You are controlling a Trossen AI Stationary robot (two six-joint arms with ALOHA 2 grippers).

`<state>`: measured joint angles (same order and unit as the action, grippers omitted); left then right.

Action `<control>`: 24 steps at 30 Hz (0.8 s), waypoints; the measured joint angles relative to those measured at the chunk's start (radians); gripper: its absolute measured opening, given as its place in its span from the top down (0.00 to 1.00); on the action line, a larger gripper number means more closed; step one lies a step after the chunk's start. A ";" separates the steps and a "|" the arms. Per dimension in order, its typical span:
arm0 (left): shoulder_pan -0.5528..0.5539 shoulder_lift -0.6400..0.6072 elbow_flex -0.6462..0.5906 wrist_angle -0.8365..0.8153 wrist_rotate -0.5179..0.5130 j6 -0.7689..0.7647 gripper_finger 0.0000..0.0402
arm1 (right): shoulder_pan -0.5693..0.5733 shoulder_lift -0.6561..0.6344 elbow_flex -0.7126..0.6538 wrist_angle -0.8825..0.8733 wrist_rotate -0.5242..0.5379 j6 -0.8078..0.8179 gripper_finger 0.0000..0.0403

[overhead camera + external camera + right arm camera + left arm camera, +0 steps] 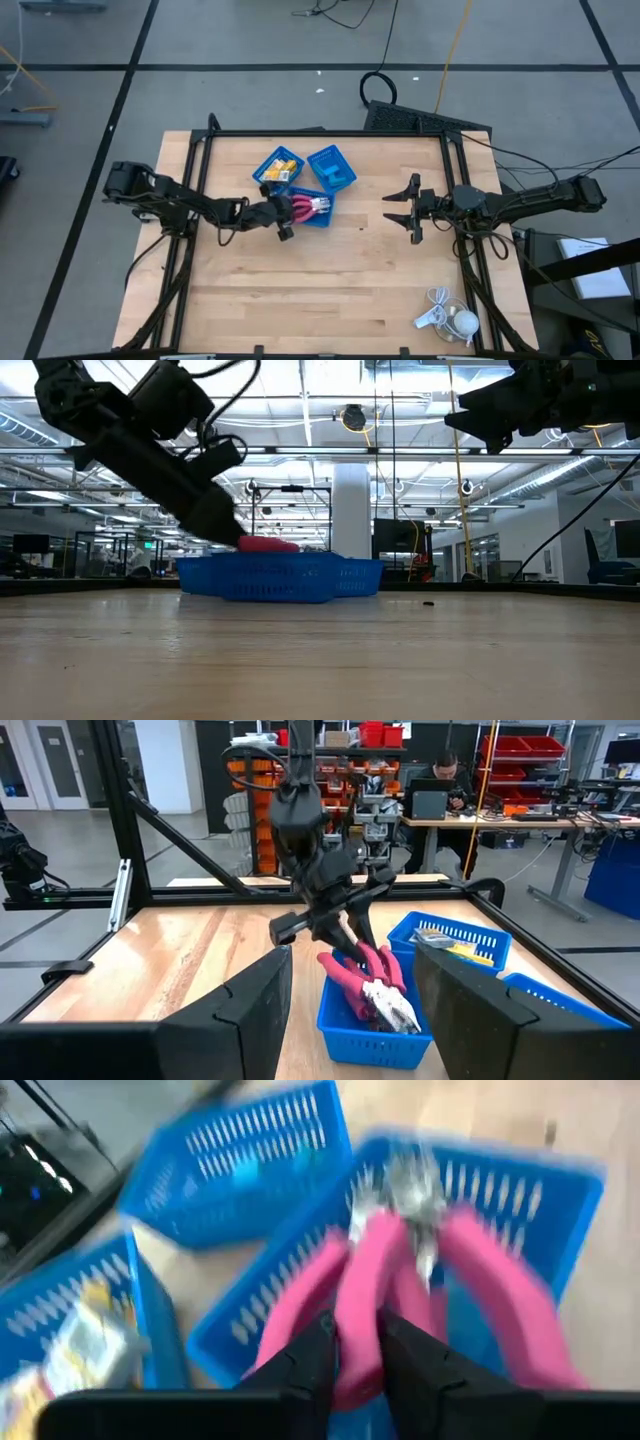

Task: Pick & Place School Supplies
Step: Put the pink hole puncher into the bottom blue bin, then return to Home Position

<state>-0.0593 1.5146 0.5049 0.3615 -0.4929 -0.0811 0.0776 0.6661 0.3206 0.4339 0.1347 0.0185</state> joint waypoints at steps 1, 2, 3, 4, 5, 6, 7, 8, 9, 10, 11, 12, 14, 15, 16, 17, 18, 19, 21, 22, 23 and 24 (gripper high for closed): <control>0.000 0.000 0.000 0.000 0.001 0.000 0.80 | 0.000 0.000 0.000 0.001 0.000 0.000 0.50; 0.000 0.000 -0.004 -0.009 0.002 0.000 0.78 | 0.000 0.000 0.000 0.001 0.000 0.000 0.50; 0.000 -0.001 -0.004 -0.009 0.002 0.000 0.76 | 0.000 0.000 0.000 0.001 0.000 0.000 0.50; 0.000 -0.003 0.001 -0.007 0.002 0.000 0.74 | 0.000 0.000 0.000 0.001 0.000 0.000 0.50; 0.000 -0.004 0.005 0.000 0.002 0.000 0.72 | 0.000 0.000 0.000 0.001 0.000 0.000 0.50; 0.000 -0.006 0.007 0.005 0.002 -0.005 0.71 | 0.000 0.000 0.000 0.001 0.000 0.000 0.50; -0.002 -0.012 0.007 0.002 0.002 -0.015 0.70 | 0.000 0.000 0.000 0.001 0.000 0.000 0.50; -0.006 -0.019 0.006 -0.001 0.002 -0.026 0.69 | 0.000 0.000 0.000 0.001 0.000 0.000 0.50; -0.008 -0.024 0.006 0.004 0.001 -0.034 0.68 | 0.000 0.000 0.000 0.000 0.000 0.000 0.50; -0.011 -0.030 0.007 0.007 0.000 -0.035 0.67 | 0.000 0.000 0.000 0.000 0.000 0.000 0.50; -0.015 -0.040 0.006 0.003 0.000 -0.033 0.66 | 0.000 0.000 0.000 0.000 0.000 0.000 0.50; -0.019 -0.054 0.006 -0.001 0.000 -0.029 0.66 | 0.000 0.000 0.000 0.000 0.000 0.000 0.50; -0.029 -0.081 0.007 0.008 -0.001 -0.028 0.65 | 0.000 0.000 0.000 0.000 0.000 0.000 0.50; -0.033 -0.099 0.007 0.002 -0.001 -0.027 0.65 | 0.000 0.000 0.000 0.000 0.000 0.000 0.50; -0.037 -0.117 0.007 -0.002 -0.001 -0.027 0.65 | 0.000 0.000 0.000 0.000 0.000 0.000 0.50; -0.043 -0.135 0.007 -0.001 -0.001 -0.026 0.65 | 0.000 0.000 0.000 0.000 0.000 0.000 0.50; -0.048 -0.157 0.007 -0.001 -0.001 -0.024 0.65 | 0.000 0.000 0.000 -0.001 0.000 0.000 0.50; -0.054 -0.180 0.007 -0.002 -0.001 -0.016 0.65 | 0.000 0.000 0.000 -0.001 0.000 0.000 0.50; -0.067 -0.234 0.007 -0.011 -0.001 0.009 0.65 | 0.000 0.000 0.000 -0.001 0.000 0.000 0.50; -0.075 -0.262 0.007 -0.018 -0.002 0.022 0.65 | 0.000 0.000 0.000 -0.001 0.000 0.000 0.50; -0.082 -0.294 0.007 -0.029 -0.003 0.034 0.65 | 0.000 0.000 0.000 -0.001 0.000 0.000 0.50; -0.088 -0.327 0.007 -0.043 -0.003 0.043 0.65 | 0.000 0.000 0.000 -0.001 0.000 0.000 0.50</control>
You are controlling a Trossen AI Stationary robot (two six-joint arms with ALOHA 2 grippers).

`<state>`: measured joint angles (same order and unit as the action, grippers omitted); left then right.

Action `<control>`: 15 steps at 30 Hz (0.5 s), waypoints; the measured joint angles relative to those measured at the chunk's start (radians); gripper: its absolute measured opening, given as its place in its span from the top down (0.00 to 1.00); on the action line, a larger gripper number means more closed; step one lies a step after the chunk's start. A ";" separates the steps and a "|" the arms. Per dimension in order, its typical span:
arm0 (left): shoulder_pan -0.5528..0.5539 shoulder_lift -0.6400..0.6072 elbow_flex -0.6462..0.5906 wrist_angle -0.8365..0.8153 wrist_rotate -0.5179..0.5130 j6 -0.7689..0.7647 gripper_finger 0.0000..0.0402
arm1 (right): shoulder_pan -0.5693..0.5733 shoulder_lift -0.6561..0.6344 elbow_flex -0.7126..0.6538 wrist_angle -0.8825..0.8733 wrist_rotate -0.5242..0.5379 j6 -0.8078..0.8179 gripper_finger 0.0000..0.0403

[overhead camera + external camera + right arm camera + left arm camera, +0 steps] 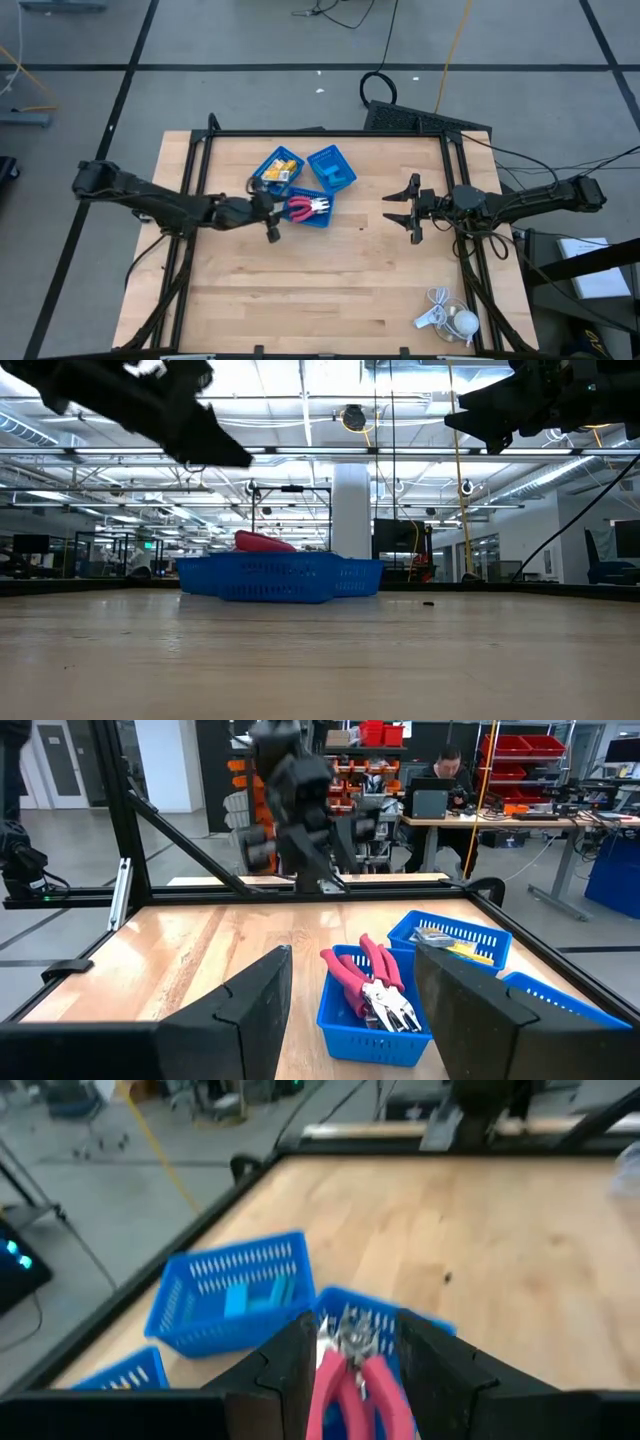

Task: Pick & Place School Supplies
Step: Return to Home Position

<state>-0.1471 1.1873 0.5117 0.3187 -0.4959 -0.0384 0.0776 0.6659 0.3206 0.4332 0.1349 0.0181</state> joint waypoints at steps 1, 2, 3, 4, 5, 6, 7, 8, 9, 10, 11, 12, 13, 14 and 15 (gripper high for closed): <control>-0.006 -0.034 0.000 -0.014 0.000 0.006 0.65 | 0.000 0.000 0.000 0.000 0.000 0.000 0.50; -0.012 -0.069 0.000 -0.032 0.000 0.010 0.65 | 0.000 0.000 0.000 0.000 0.000 0.000 0.50; -0.018 -0.105 0.000 -0.053 -0.001 0.015 0.65 | 0.000 0.000 0.000 0.000 0.000 0.000 0.50; -0.023 -0.142 0.000 -0.074 -0.001 0.021 0.65 | 0.000 0.000 0.000 0.000 0.000 0.000 0.50; -0.027 -0.181 0.000 -0.102 -0.002 0.028 0.65 | 0.000 0.000 0.000 -0.001 0.000 0.000 0.50; -0.032 -0.222 0.000 -0.135 -0.002 0.031 0.65 | 0.000 0.000 0.000 -0.002 0.000 0.000 0.50; -0.034 -0.264 0.000 -0.167 -0.002 0.033 0.65 | 0.000 0.000 0.000 -0.003 0.000 0.000 0.50; -0.036 -0.307 0.000 -0.200 -0.002 0.032 0.65 | 0.000 0.000 0.000 -0.004 0.000 0.000 0.50; -0.038 -0.348 0.000 -0.236 -0.002 0.028 0.65 | 0.000 0.000 0.000 -0.005 0.000 0.000 0.50; -0.038 -0.390 0.000 -0.270 -0.003 0.017 0.65 | 0.000 0.000 0.000 -0.004 0.000 0.000 0.50; -0.038 -0.431 0.000 -0.304 -0.003 0.000 0.65 | 0.000 0.000 0.000 -0.004 0.000 0.000 0.50; -0.038 -0.472 0.000 -0.335 -0.003 -0.017 0.65 | 0.000 0.000 0.000 -0.005 0.000 0.000 0.50; -0.038 -0.512 0.000 -0.366 -0.003 -0.035 0.65 | 0.000 0.000 0.000 -0.005 0.000 0.000 0.50; -0.038 -0.550 0.000 -0.398 -0.003 -0.053 0.65 | 0.000 0.000 0.000 -0.004 0.000 0.000 0.50; -0.038 -0.585 0.000 -0.426 -0.003 -0.067 0.65 | 0.000 0.000 0.000 -0.005 0.000 -0.002 0.50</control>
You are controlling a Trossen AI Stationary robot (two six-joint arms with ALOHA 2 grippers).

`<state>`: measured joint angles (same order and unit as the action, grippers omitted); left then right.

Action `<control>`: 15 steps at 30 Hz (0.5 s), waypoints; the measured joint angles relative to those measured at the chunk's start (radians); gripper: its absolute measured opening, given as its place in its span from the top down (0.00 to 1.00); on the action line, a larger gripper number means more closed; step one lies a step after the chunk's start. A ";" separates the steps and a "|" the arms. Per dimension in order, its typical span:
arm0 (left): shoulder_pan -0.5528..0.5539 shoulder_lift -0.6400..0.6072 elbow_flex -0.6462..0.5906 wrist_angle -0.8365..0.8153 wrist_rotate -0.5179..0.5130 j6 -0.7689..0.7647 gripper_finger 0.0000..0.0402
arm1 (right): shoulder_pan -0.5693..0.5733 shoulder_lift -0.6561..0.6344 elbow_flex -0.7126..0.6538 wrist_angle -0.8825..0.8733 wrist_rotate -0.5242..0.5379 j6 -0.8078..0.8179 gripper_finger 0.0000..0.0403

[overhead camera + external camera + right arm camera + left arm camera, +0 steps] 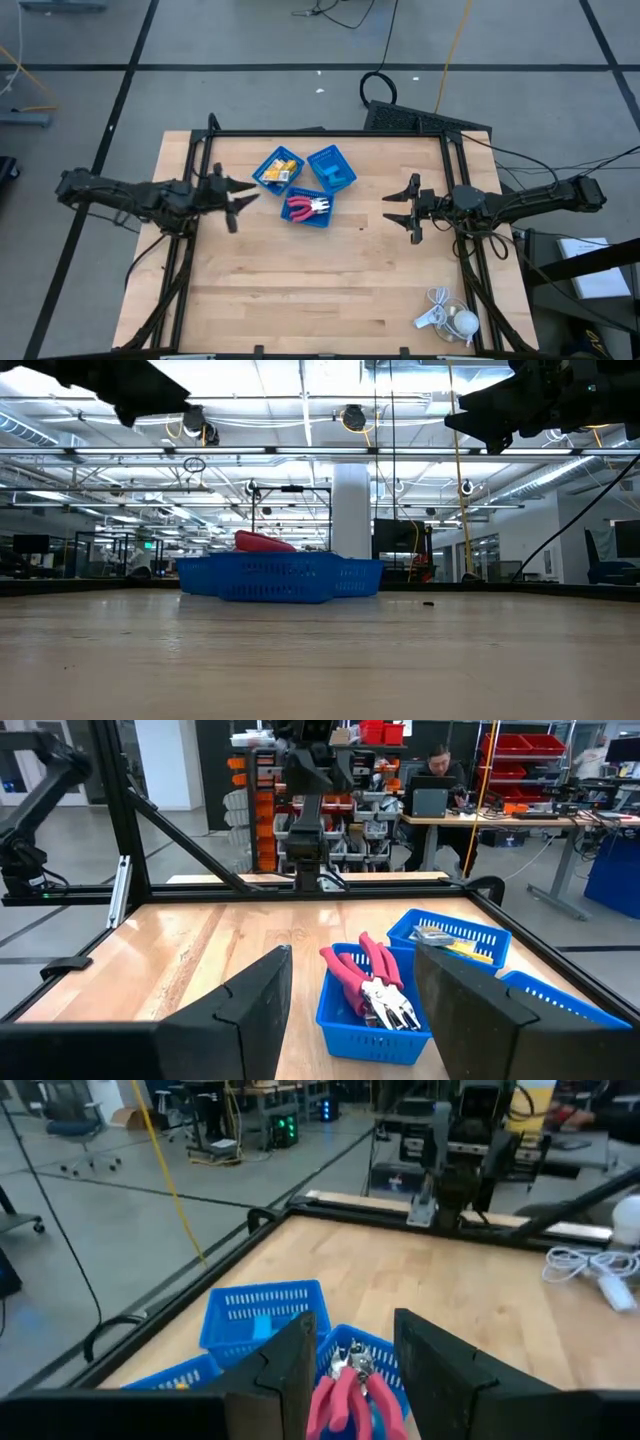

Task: Pick & Place School Supplies
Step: Return to Home Position

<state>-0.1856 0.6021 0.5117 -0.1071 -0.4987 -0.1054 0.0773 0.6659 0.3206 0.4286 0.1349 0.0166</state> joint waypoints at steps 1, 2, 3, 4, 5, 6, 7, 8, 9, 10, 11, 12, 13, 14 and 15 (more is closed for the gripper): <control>0.000 -0.031 0.000 -0.029 0.000 -0.008 0.65 | 0.000 0.000 0.000 0.000 0.000 -0.002 0.50; 0.000 -0.059 0.000 -0.065 0.001 -0.014 0.65 | 0.000 0.000 0.000 0.000 0.000 -0.002 0.50; 0.000 -0.082 0.000 -0.111 0.002 -0.021 0.65 | 0.000 0.000 0.000 0.000 0.001 -0.002 0.50; 0.000 -0.103 0.000 -0.166 0.006 -0.026 0.65 | 0.000 0.000 0.000 0.000 0.003 -0.002 0.50; 0.000 -0.119 -0.001 -0.212 0.004 -0.029 0.65 | 0.000 0.000 0.000 0.000 0.003 -0.002 0.50; 0.000 -0.132 -0.008 -0.243 -0.003 -0.038 0.65 | 0.000 0.000 0.000 0.000 0.003 -0.002 0.50; 0.000 -0.140 -0.019 -0.274 -0.018 -0.053 0.65 | 0.000 0.000 0.000 0.000 0.003 -0.002 0.50; 0.000 -0.145 -0.034 -0.291 -0.037 -0.074 0.65 | 0.000 0.000 0.000 0.000 0.003 -0.002 0.50; 0.000 -0.149 -0.052 -0.292 -0.061 -0.094 0.65 | 0.000 0.000 0.000 0.000 0.003 -0.002 0.50; 0.000 -0.154 -0.073 -0.282 -0.085 -0.109 0.65 | 0.000 0.000 0.000 0.000 0.003 -0.002 0.50; 0.000 -0.161 -0.097 -0.261 -0.107 -0.117 0.65 | 0.000 0.000 0.000 0.000 0.003 -0.002 0.50; 0.001 -0.167 -0.123 -0.236 -0.123 -0.118 0.65 | 0.000 0.000 0.000 0.000 0.003 -0.002 0.50; 0.001 -0.175 -0.151 -0.210 -0.133 -0.115 0.65 | 0.000 0.000 0.000 0.000 0.003 -0.002 0.50; 0.001 -0.184 -0.178 -0.179 -0.136 -0.108 0.65 | 0.000 0.000 0.000 0.000 0.003 -0.002 0.50; 0.001 -0.194 -0.204 -0.148 -0.137 -0.100 0.65 | 0.000 0.000 0.000 0.000 0.003 -0.002 0.50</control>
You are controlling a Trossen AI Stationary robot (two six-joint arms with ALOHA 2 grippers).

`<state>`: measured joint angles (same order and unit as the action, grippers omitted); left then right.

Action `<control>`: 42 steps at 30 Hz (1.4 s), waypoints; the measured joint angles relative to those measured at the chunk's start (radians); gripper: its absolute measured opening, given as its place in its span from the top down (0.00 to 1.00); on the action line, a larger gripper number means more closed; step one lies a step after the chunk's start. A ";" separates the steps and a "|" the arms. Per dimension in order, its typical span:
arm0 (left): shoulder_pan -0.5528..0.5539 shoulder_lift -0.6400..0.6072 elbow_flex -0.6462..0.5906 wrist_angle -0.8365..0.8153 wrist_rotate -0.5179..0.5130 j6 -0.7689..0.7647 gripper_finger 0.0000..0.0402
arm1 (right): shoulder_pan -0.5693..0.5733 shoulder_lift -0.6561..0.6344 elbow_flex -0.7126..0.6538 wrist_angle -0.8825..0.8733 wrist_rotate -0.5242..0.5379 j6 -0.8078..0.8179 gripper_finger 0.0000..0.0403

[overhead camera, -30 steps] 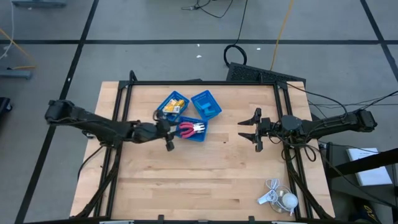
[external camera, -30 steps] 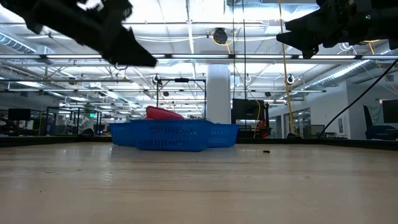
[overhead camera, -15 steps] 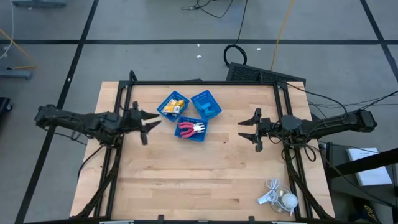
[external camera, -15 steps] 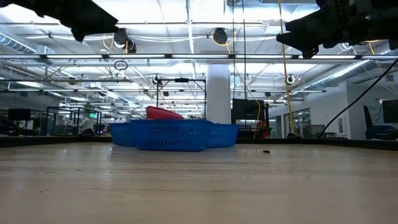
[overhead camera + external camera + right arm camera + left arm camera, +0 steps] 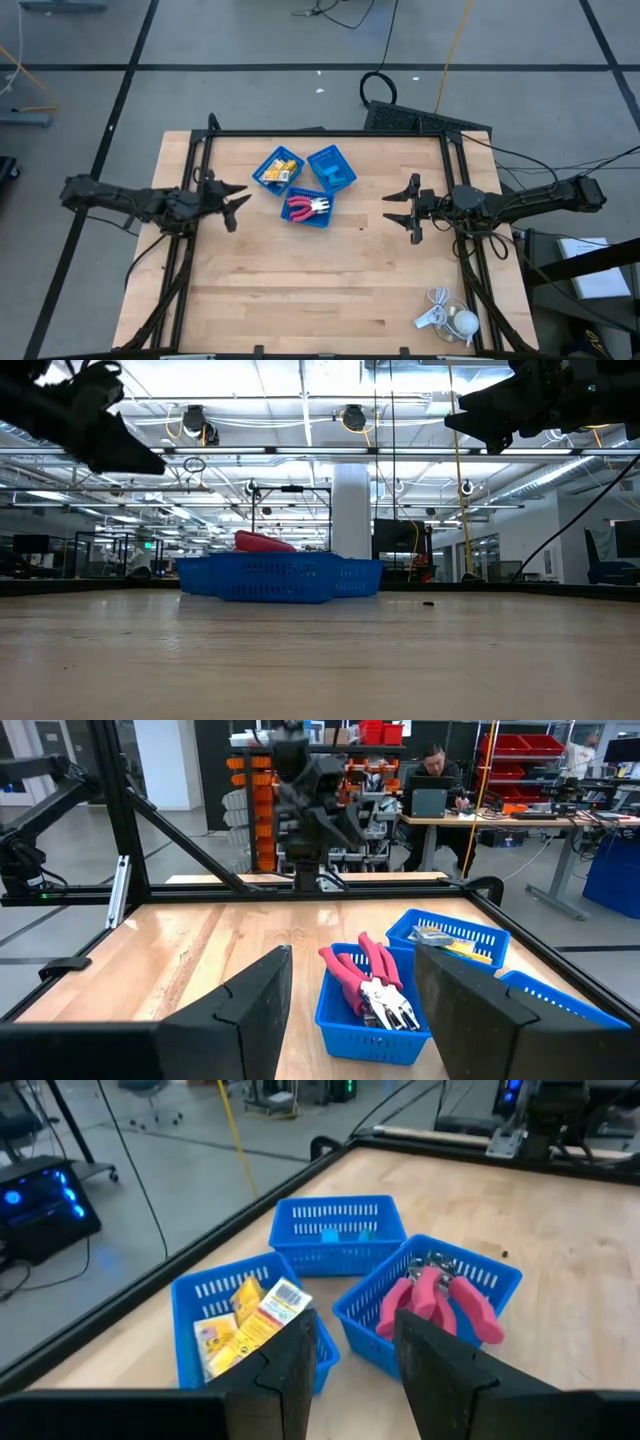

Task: Pick & Place School Supplies
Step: Return to Home Position

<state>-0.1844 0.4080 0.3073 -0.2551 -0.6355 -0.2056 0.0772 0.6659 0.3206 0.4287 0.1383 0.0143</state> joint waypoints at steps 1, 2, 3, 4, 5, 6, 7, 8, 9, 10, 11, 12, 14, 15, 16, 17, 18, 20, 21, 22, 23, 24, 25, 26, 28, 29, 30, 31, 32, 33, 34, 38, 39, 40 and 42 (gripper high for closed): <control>0.000 -0.012 -0.027 0.030 -0.001 0.008 0.65 | 0.000 0.000 0.000 0.000 0.000 0.000 0.50; 0.000 -0.026 -0.053 0.061 -0.002 0.016 0.65 | 0.000 0.000 0.000 0.000 0.000 0.000 0.50; 0.000 -0.042 -0.075 0.085 -0.002 0.022 0.65 | 0.000 0.000 0.000 0.000 0.000 0.000 0.50; 0.000 -0.060 -0.097 0.102 -0.003 0.026 0.65 | 0.000 0.000 0.000 0.000 0.000 0.000 0.50; 0.004 -0.082 -0.116 0.118 -0.003 0.033 0.65 | 0.000 0.000 0.000 0.000 0.000 0.000 0.50; 0.009 -0.106 -0.131 0.129 -0.003 0.040 0.65 | 0.000 0.000 0.000 0.000 0.000 0.000 0.50; 0.015 -0.132 -0.142 0.132 -0.002 0.043 0.65 | 0.000 0.000 0.000 -0.001 0.000 0.000 0.50; 0.022 -0.160 -0.150 0.130 -0.002 0.044 0.65 | 0.000 0.000 0.000 -0.002 0.000 0.000 0.50; 0.029 -0.189 -0.156 0.125 -0.001 0.046 0.65 | 0.000 0.000 0.000 -0.002 0.000 0.000 0.50; 0.036 -0.219 -0.159 0.122 0.005 0.051 0.65 | 0.000 0.000 0.000 -0.003 0.000 0.000 0.50; 0.043 -0.247 -0.163 0.117 0.017 0.061 0.65 | 0.000 0.000 0.000 -0.004 0.000 0.000 0.50; 0.049 -0.277 -0.168 0.107 0.037 0.076 0.65 | 0.000 0.000 0.000 -0.004 0.000 0.000 0.50; 0.060 -0.332 -0.170 0.086 0.086 0.101 0.65 | 0.000 0.000 0.000 -0.005 0.000 0.000 0.50; 0.066 -0.359 -0.170 0.074 0.103 0.107 0.65 | 0.000 0.000 0.000 -0.006 0.000 0.000 0.50; 0.072 -0.382 -0.170 0.060 0.115 0.107 0.65 | 0.000 0.000 0.000 -0.007 0.000 0.000 0.50; 0.076 -0.402 -0.170 0.042 0.123 0.106 0.65 | 0.000 0.000 0.000 -0.011 0.000 0.001 0.50; 0.080 -0.405 -0.170 0.036 0.134 0.101 0.65 | 0.000 0.000 0.000 -0.017 0.000 0.003 0.50; 0.084 -0.402 -0.172 0.021 0.150 0.095 0.65 | 0.000 -0.001 0.000 -0.027 0.000 0.007 0.50; 0.085 -0.402 -0.173 0.019 0.154 0.091 0.65 | 0.000 -0.002 0.000 -0.029 0.000 0.009 0.50; 0.085 -0.402 -0.177 0.029 0.161 0.090 0.65 | 0.000 -0.005 0.000 -0.033 0.000 0.016 0.50; 0.085 -0.403 -0.185 0.034 0.166 0.088 0.65 | 0.000 -0.012 0.000 -0.045 0.000 0.025 0.50; 0.085 -0.403 -0.195 0.032 0.166 0.084 0.65 | 0.000 -0.020 0.000 -0.058 -0.001 0.028 0.50; 0.085 -0.402 -0.207 0.024 0.167 0.075 0.65 | 0.000 -0.030 0.000 -0.069 -0.001 0.028 0.50; 0.085 -0.402 -0.214 0.023 0.168 0.069 0.65 | 0.000 -0.044 0.000 -0.082 -0.001 0.024 0.50; 0.085 -0.402 -0.215 0.042 0.177 0.067 0.65 | 0.000 -0.080 0.000 -0.107 -0.001 0.009 0.50; 0.085 -0.402 -0.216 0.054 0.189 0.069 0.65 | 0.000 -0.101 0.000 -0.127 -0.002 0.004 0.50; 0.085 -0.402 -0.217 0.054 0.199 0.073 0.65 | 0.000 -0.123 0.000 -0.147 -0.003 0.003 0.50; 0.085 -0.402 -0.218 0.051 0.209 0.075 0.65 | 0.000 -0.149 0.000 -0.169 -0.003 0.003 0.50; 0.085 -0.402 -0.219 0.051 0.214 0.077 0.65 | 0.000 -0.173 0.000 -0.186 -0.003 0.002 0.50; 0.085 -0.402 -0.218 0.052 0.218 0.077 0.65 | 0.000 -0.198 0.000 -0.197 -0.003 0.001 0.50; 0.085 -0.402 -0.218 0.053 0.218 0.078 0.65 | 0.000 -0.224 0.000 -0.210 -0.003 0.000 0.50; 0.085 -0.402 -0.218 0.052 0.218 0.073 0.65 | 0.000 -0.329 0.000 -0.312 0.003 -0.010 0.50; 0.085 -0.402 -0.218 0.052 0.218 0.072 0.65 | 0.001 -0.354 0.000 -0.341 0.026 -0.025 0.50; 0.085 -0.402 -0.218 0.052 0.218 0.072 0.65 | 0.001 -0.378 0.000 -0.371 0.058 -0.039 0.50; 0.085 -0.402 -0.218 0.052 0.218 0.073 0.65 | 0.001 -0.424 0.000 -0.429 0.161 -0.062 0.50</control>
<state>-0.0994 0.0063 0.0890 -0.2031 -0.4175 -0.1329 0.0780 0.2418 0.3206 -0.0002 0.2989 -0.0475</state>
